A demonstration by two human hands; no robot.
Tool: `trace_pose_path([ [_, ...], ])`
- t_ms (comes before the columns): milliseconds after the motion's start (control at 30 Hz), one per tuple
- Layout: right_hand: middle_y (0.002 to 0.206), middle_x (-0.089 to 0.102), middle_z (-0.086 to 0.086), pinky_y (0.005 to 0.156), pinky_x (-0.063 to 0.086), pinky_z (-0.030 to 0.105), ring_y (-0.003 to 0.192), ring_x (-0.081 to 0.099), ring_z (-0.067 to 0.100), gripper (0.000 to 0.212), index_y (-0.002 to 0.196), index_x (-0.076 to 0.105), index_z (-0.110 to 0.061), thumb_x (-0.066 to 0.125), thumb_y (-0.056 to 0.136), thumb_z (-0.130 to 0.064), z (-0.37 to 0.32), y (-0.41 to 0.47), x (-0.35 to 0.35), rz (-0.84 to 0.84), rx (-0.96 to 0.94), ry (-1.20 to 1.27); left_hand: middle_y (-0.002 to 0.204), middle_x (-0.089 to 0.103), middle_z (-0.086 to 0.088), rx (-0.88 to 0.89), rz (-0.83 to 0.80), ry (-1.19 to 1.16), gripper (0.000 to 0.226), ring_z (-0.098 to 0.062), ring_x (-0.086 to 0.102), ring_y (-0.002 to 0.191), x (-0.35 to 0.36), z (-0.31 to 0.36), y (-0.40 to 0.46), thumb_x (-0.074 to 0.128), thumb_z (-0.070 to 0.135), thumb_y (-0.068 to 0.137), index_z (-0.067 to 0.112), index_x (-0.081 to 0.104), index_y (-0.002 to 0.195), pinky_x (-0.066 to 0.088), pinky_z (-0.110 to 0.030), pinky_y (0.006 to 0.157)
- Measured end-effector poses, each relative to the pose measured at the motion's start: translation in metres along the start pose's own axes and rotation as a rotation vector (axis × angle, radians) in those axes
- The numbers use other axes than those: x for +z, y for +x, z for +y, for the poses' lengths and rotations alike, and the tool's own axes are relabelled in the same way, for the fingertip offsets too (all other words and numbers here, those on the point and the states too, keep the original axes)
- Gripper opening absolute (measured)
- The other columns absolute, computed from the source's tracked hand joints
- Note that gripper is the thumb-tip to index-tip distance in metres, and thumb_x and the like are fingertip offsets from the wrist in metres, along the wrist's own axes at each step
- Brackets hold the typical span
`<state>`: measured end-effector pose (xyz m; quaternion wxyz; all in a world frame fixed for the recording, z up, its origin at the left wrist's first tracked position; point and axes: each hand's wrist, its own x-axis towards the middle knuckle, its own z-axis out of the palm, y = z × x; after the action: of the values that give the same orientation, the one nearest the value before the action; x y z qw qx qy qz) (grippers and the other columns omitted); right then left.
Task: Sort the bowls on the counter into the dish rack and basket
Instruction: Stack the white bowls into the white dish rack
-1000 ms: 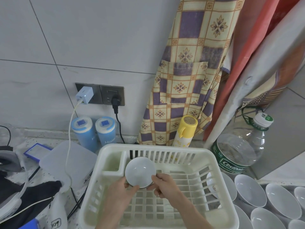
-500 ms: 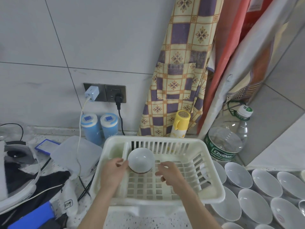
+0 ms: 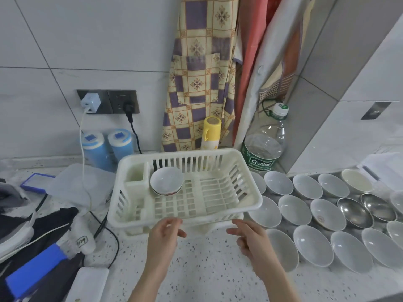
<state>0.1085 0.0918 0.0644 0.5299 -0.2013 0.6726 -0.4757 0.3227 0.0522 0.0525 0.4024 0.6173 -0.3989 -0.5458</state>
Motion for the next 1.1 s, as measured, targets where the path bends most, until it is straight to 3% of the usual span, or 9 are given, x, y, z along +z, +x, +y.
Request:
trace_pose_path([
  [167, 0.074, 0.075, 0.012, 0.034, 0.023, 0.018, 0.042, 0.034, 0.011, 0.015, 0.103, 0.068, -0.003, 0.057, 0.095, -0.008, 0.027, -0.008, -0.045, 0.075, 0.069, 0.097, 0.071, 0.075, -0.001, -0.108, -0.234, 0.136, 0.016, -0.006, 0.036, 0.037, 0.046, -0.032, -0.039, 0.059, 0.033, 0.094, 0.020, 0.069, 0.091, 0.032, -0.019, 0.041],
  [300, 0.072, 0.073, 0.013, 0.031, 0.021, 0.018, 0.044, 0.031, 0.012, 0.016, 0.104, 0.067, 0.001, 0.056, 0.096, -0.007, 0.039, -0.002, -0.080, 0.059, 0.122, 0.174, 0.073, 0.076, 0.002, -0.204, -0.311, 0.269, 0.017, -0.005, 0.041, 0.037, 0.091, -0.058, -0.057, 0.054, 0.038, 0.095, 0.024, 0.064, 0.098, 0.031, -0.018, 0.041],
  [400, 0.074, 0.074, 0.015, 0.030, 0.020, 0.017, 0.041, 0.031, 0.010, 0.016, 0.102, 0.067, 0.001, 0.056, 0.095, -0.006, 0.038, 0.005, -0.114, 0.047, 0.135, 0.203, 0.079, 0.075, 0.001, -0.290, -0.302, 0.298, 0.022, -0.011, 0.041, 0.042, 0.130, -0.074, -0.067, 0.051, 0.043, 0.095, 0.027, 0.055, 0.108, 0.026, -0.017, 0.040],
  [567, 0.075, 0.076, 0.013, 0.033, 0.023, 0.017, 0.038, 0.036, 0.009, 0.013, 0.097, 0.068, -0.002, 0.059, 0.093, -0.011, 0.030, 0.020, -0.202, 0.119, 0.071, 0.002, 0.092, 0.074, -0.005, -0.366, -0.277, 0.182, 0.042, -0.011, 0.045, 0.045, 0.195, -0.092, -0.080, 0.056, 0.048, 0.092, 0.031, 0.037, 0.126, 0.028, -0.017, 0.040],
  [767, 0.075, 0.076, 0.014, 0.034, 0.019, 0.013, 0.038, 0.041, 0.011, 0.029, 0.097, 0.064, -0.002, 0.056, 0.095, -0.029, 0.049, 0.039, -0.275, 0.020, 0.327, -0.277, 0.089, 0.075, -0.017, -0.400, -0.186, -0.039, 0.038, -0.014, 0.040, 0.045, 0.245, -0.109, -0.085, 0.058, 0.024, 0.094, 0.022, 0.040, 0.127, 0.027, -0.021, 0.037],
  [900, 0.081, 0.076, 0.018, 0.032, 0.018, 0.012, 0.036, 0.042, 0.011, 0.033, 0.104, 0.059, 0.000, 0.057, 0.096, -0.032, 0.067, 0.048, -0.283, -0.006, 0.417, -0.113, 0.082, 0.076, -0.019, -0.401, -0.100, -0.059, 0.033, -0.014, 0.039, 0.044, 0.256, -0.115, -0.088, 0.052, 0.013, 0.094, 0.017, 0.045, 0.126, 0.028, -0.020, 0.038],
  [1100, 0.095, 0.075, 0.019, 0.031, 0.020, 0.014, 0.043, 0.046, 0.014, 0.026, 0.107, 0.054, -0.006, 0.059, 0.095, -0.028, 0.067, 0.060, -0.281, 0.004, 0.425, 0.039, 0.089, 0.072, -0.031, -0.430, -0.113, -0.108, 0.033, -0.011, 0.035, 0.042, 0.261, -0.109, -0.084, 0.046, -0.001, 0.090, 0.007, 0.052, 0.121, 0.026, -0.020, 0.035],
])
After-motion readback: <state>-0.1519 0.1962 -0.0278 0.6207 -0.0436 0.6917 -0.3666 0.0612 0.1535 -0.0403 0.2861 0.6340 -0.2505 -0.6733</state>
